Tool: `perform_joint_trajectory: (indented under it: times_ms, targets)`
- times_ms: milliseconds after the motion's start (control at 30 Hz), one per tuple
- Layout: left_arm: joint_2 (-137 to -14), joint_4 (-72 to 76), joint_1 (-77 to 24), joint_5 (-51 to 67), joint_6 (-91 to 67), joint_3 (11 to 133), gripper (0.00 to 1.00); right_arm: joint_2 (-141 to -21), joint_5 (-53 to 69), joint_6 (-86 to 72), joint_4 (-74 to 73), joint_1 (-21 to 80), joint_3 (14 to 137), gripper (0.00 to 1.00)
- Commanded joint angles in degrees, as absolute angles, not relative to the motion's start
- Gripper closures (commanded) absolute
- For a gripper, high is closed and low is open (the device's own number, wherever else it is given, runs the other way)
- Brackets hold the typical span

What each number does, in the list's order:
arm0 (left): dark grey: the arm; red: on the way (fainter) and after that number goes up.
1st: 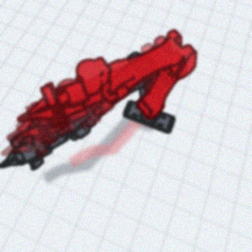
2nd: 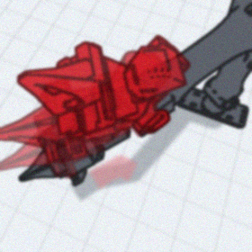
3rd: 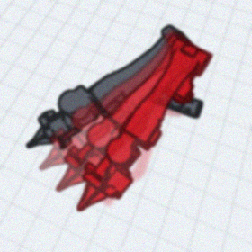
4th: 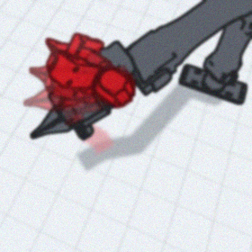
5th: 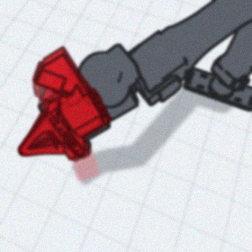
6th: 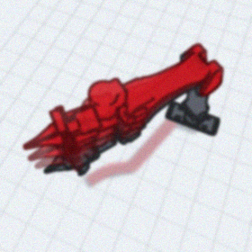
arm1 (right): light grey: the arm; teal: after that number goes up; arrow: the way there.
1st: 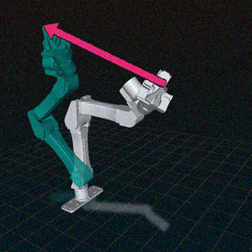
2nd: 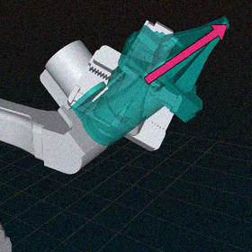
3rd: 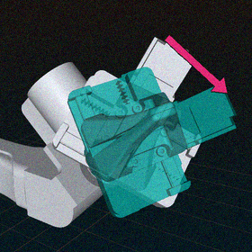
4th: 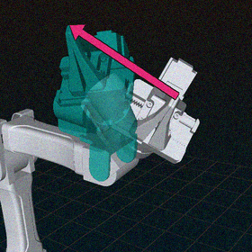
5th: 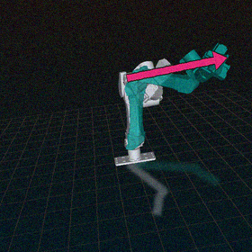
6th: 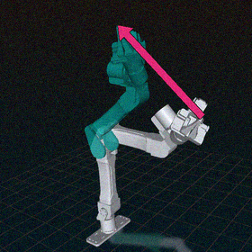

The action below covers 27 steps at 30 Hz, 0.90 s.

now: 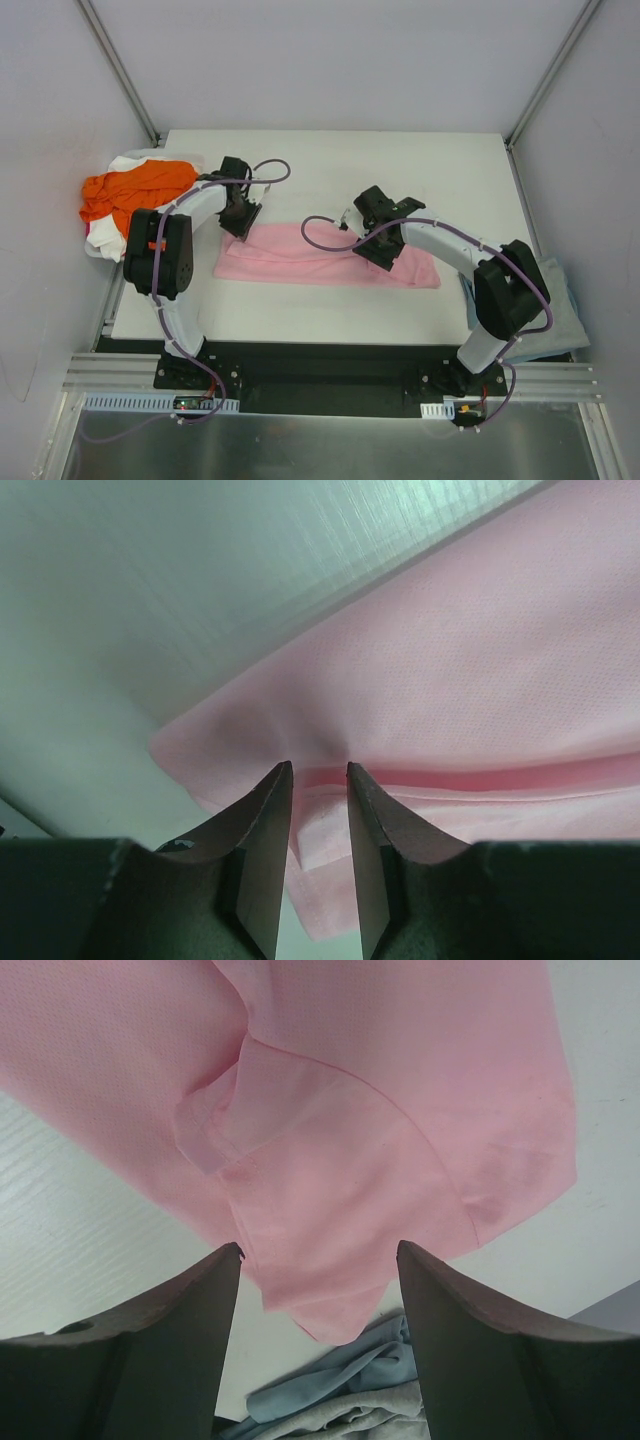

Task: Fold and stack the t-shirts
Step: Fold the tshirt

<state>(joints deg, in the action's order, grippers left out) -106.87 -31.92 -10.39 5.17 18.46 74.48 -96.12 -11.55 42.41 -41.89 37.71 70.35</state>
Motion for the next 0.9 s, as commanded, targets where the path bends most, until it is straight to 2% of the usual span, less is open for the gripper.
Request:
perform_joint_trajectory:
  times_ms: [0, 333, 867]
  targets:
    - [-104.7, -32.8, -10.2, 6.0, 18.7, 71.4, 0.72, -95.1, -11.3, 41.6, -43.1, 37.4, 69.4, 0.32]
    - [-101.4, -32.0, -10.1, 6.2, 18.6, 66.0, 0.72, -94.9, -10.9, 41.3, -43.1, 37.4, 69.8, 0.33]
    - [-95.5, -32.4, -12.1, 6.5, 17.9, 64.2, 0.71, -96.4, -11.4, 42.0, -41.9, 37.4, 70.8, 0.33]
